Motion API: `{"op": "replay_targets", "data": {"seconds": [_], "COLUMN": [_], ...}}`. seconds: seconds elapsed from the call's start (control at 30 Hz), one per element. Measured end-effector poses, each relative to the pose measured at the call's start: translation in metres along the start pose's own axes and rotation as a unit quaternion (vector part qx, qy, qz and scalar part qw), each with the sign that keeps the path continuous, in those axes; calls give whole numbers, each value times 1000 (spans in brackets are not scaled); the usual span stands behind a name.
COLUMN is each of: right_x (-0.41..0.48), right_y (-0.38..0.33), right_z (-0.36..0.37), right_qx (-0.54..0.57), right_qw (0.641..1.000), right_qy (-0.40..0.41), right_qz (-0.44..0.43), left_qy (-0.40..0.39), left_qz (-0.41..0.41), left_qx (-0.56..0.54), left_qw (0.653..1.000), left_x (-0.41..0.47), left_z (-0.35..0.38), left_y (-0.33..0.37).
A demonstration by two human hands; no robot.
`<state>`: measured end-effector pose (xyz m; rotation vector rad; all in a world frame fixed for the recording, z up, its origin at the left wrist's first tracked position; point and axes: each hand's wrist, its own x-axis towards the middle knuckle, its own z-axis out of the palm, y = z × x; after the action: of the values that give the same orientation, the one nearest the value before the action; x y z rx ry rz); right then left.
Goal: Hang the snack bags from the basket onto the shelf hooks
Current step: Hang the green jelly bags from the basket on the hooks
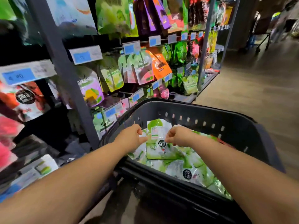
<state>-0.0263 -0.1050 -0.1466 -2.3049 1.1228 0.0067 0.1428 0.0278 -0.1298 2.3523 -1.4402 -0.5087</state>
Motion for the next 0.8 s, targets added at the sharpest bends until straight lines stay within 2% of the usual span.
{"op": "replay_targets", "data": {"seconds": [0.17,0.27,0.5,0.8], "right_x": [12,13,13,13], "right_y": [9,17,32,31], "right_z": [29,39,58,65], "right_qx": [-103,-172,-166,-253], "right_qw": [993,983,983,959], "right_qy": [-37,-32,-1,26], "right_qz": [-39,-64,-84,-127], "left_qy": [-59,-74,-122,-137], "left_qz": [38,76,75,114], "left_qx": [97,146,120,122], "left_qw": [993,984,982,976], "left_x": [6,12,30,39], "left_z": [-2,-5,1,1], "left_y": [-9,-17,-31,-35]}}
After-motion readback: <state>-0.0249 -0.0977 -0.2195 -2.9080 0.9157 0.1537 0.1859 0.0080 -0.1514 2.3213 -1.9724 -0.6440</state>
